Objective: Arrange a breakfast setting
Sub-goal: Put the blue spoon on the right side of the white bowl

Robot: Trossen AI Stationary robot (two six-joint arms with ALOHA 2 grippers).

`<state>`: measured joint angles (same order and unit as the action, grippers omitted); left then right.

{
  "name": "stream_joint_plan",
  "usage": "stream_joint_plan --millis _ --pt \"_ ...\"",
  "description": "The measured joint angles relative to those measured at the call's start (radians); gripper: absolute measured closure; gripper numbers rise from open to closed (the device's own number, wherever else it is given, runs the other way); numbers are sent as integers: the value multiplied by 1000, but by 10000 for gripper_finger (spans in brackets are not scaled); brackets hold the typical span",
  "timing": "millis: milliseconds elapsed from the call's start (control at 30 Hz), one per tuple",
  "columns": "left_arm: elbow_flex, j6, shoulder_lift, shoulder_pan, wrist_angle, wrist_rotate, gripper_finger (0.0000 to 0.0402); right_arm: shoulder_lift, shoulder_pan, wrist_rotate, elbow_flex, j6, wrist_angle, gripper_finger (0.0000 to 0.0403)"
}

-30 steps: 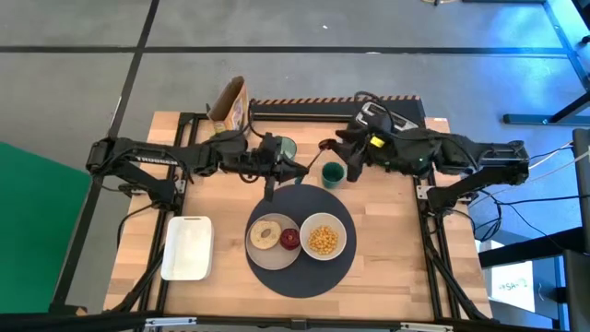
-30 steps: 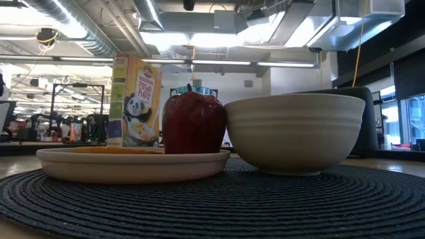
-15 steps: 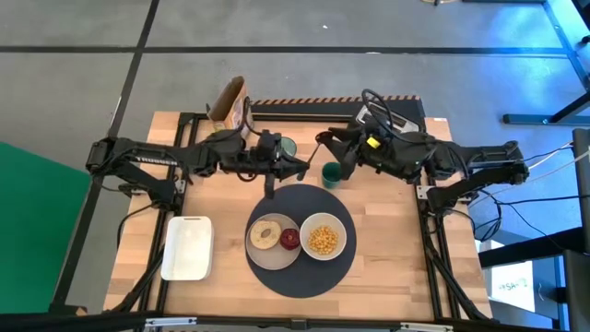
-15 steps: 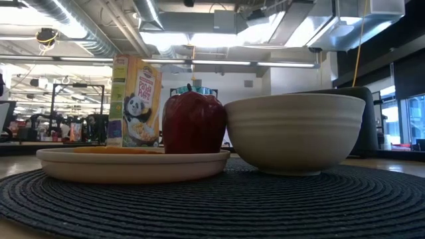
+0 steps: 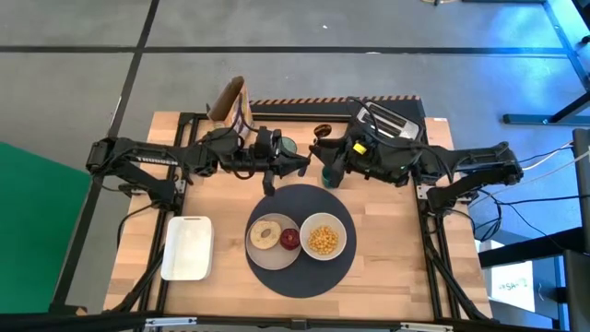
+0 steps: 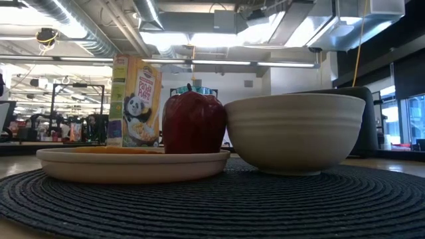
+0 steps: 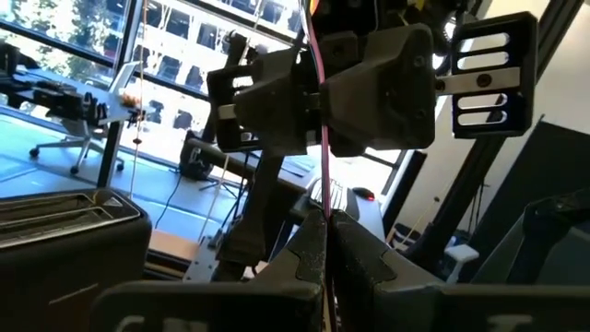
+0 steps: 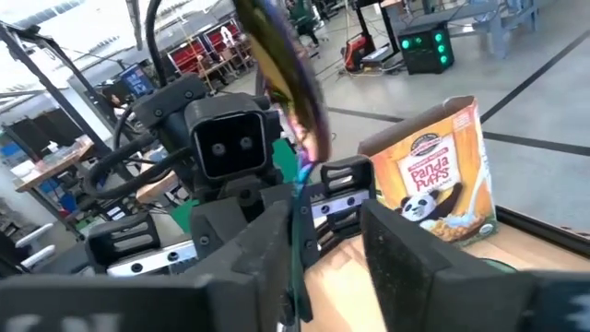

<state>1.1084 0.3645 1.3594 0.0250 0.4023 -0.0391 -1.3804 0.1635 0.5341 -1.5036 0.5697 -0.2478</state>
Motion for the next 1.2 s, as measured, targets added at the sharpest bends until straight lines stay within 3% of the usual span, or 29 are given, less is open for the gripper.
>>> stream_joint_plan --millis 267,500,667,833,933,1200 --pt "0 1 0 0 -6 -2 400 1 0 -73 0 -29 3 392" --pt "1 -8 -2 -10 -180 -13 333 22 -11 -107 1 5 -128 400" --pt "1 -7 -2 -16 -372 -14 277 69 -29 -142 0 88 -386 402" --pt "1 -3 -2 -22 -523 -5 247 72 -6 -215 22 234 -718 402" --pt "1 -3 -2 -31 -553 -5 244 118 45 -237 147 331 -720 402" --pt "1 -3 -2 -47 -549 -5 245 343 167 -284 701 651 -296 402"
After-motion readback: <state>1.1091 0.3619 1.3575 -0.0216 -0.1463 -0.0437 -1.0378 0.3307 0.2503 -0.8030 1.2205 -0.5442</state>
